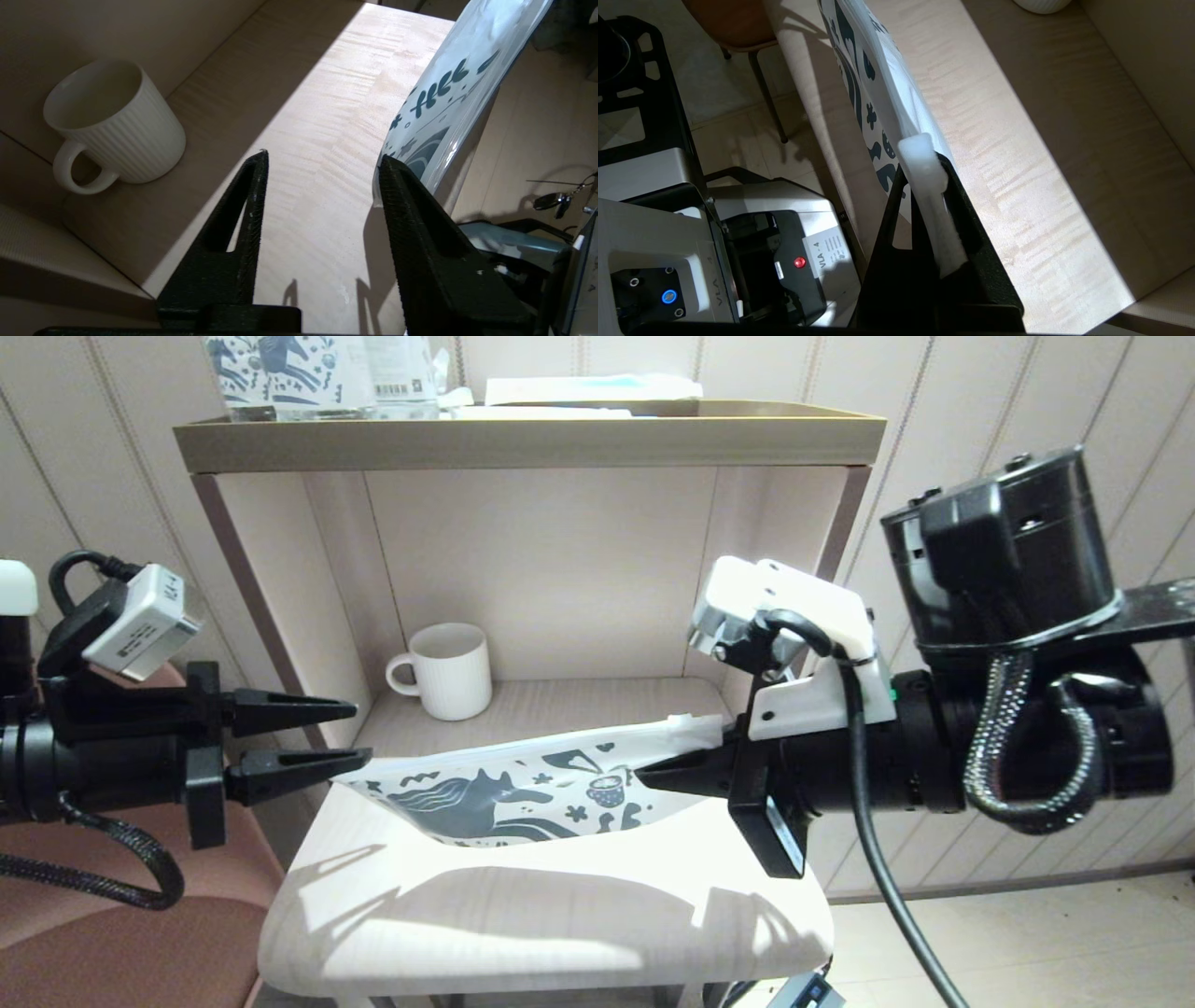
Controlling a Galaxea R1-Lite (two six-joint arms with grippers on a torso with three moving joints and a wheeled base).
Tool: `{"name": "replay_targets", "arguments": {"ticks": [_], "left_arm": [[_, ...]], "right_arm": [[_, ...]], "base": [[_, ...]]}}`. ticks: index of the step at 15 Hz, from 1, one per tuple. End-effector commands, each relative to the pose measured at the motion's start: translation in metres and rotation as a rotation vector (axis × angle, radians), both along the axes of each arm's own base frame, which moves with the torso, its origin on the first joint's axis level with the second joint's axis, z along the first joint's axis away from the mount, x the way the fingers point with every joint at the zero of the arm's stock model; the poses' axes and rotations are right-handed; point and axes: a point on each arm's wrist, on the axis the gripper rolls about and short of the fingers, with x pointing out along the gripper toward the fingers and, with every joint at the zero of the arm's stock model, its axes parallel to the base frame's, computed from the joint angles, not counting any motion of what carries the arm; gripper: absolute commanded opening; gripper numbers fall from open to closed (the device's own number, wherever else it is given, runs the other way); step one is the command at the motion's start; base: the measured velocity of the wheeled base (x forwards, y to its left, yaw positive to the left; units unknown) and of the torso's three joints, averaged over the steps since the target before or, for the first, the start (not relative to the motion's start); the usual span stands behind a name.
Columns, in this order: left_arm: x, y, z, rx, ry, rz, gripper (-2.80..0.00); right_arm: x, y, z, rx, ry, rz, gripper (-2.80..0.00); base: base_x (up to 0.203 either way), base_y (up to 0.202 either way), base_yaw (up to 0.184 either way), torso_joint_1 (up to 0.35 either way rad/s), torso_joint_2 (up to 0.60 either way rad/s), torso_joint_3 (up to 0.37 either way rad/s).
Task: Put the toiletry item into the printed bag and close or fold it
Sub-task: Hand it to the other hand
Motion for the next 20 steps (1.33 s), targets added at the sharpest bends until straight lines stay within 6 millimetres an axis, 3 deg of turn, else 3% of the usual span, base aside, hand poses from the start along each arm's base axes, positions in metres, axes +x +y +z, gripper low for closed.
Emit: {"name": "replay_targets", "arguments": {"ticks": [1,9,15,20], "left_arm": [[-0.016,0.011,0.003,-0.025,-0.028,-0.009,0.00],[-0.019,0.016,-0.003,-0.078,-0.003,-0.101,0.00],[-0.005,0.041,-0.018,-0.122,0.058,-0.063,0.00],[-0.010,0.036,-0.020,-0.153,0.072,-0.141,0.00]], "right_arm": [[-0.010,-0.009,0.009,0.025,-0.023,0.004,-2.80],[-0.009,-0.006,0.017,0.056,-0.033,0.004,-2.80],[-0.012,-0.011,0.022,0.068,-0.046,-0.001,-2.80],[-0.010,-0.009,0.021,0.066,-0.044,0.002,-2.80]], "base": [[0.000,0.000,0.000,0.000,0.00,0.000],[0.000,0.000,0.000,0.000,0.00,0.000],[0.000,0.000,0.000,0.000,0.00,0.000],[0.000,0.000,0.000,0.000,0.00,0.000]]}}
